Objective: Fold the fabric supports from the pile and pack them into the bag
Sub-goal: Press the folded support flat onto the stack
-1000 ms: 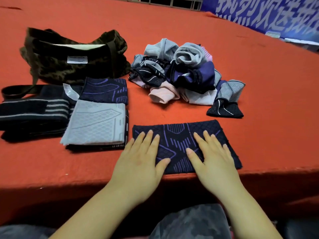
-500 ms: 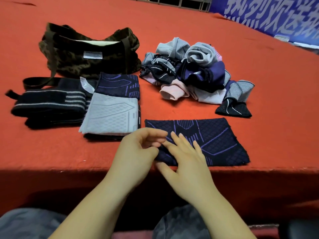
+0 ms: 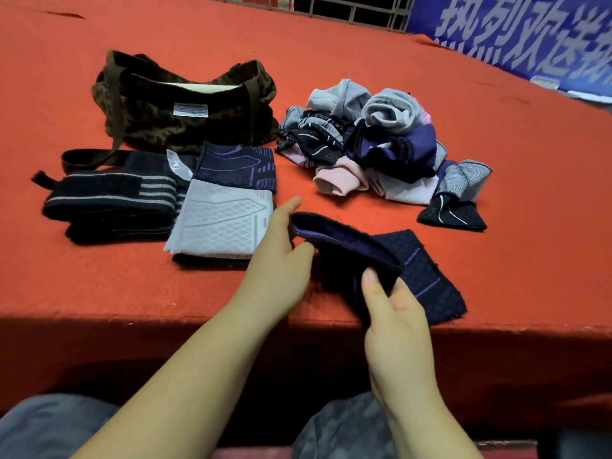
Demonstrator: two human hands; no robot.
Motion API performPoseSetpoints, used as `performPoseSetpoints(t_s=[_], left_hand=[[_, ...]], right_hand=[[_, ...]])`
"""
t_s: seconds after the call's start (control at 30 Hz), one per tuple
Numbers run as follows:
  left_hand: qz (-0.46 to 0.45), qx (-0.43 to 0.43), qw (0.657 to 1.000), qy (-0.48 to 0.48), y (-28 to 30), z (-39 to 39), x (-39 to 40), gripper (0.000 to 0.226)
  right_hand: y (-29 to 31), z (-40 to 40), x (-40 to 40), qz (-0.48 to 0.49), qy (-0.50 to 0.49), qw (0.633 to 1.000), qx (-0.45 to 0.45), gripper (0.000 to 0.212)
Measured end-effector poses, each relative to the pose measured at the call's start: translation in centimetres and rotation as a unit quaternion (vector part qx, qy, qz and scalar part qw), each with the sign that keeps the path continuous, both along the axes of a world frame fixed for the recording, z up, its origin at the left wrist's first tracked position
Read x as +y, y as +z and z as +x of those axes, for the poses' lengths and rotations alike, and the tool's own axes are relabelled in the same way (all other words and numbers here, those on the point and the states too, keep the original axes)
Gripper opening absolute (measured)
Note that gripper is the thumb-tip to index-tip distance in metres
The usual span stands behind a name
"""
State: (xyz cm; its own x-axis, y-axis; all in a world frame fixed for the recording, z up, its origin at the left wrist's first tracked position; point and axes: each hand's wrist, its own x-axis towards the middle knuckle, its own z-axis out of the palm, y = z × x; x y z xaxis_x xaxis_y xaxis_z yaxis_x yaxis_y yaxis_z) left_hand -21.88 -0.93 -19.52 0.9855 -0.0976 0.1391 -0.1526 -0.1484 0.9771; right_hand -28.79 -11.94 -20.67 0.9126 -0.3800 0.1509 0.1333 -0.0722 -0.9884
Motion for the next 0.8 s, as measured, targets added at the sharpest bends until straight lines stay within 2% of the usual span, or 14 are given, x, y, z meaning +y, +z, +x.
performPoseSetpoints(t_s=[0.13, 0.2, 0.3, 0.4, 0.5, 0.67, 0.8], left_hand=[[-0.006, -0.018, 0.999, -0.045, 0.7, 1.0, -2.2, 0.033], [0.036, -0.021, 0.997, -0.062, 0.6, 1.9, -3.4, 0.023], [0.089, -0.026, 0.993, -0.068, 0.2, 3.4, -5.1, 0.018], [0.141, -0.037, 0.987, -0.073, 0.0, 4.5, -6.8, 0.016], [0.197, -0.047, 0.976, -0.080, -0.1, 5.2, -8.2, 0.018], [0.317, -0.060, 0.943, -0.079, -1.3, 5.8, -9.7, 0.027], [0.357, -0.096, 0.928, -0.046, -2.4, 6.0, -10.0, 0.033]], right_hand=[[0.5, -0.1, -1.6, 0.008, -0.030, 0.999, -0.012, 0.016], [0.5, 0.2, -2.9, -0.002, -0.040, 0.999, -0.023, 0.021], [0.5, 0.4, -5.3, -0.090, -0.095, 0.991, -0.014, 0.032], [0.3, 0.4, -7.5, -0.203, -0.165, 0.965, 0.024, 0.036], [-0.2, 0.5, -8.7, -0.257, -0.200, 0.943, 0.061, 0.039], [-1.0, 0.5, -9.4, -0.283, -0.203, 0.934, 0.083, 0.041], [-1.6, 0.8, -9.8, -0.298, -0.215, 0.925, 0.100, 0.044]])
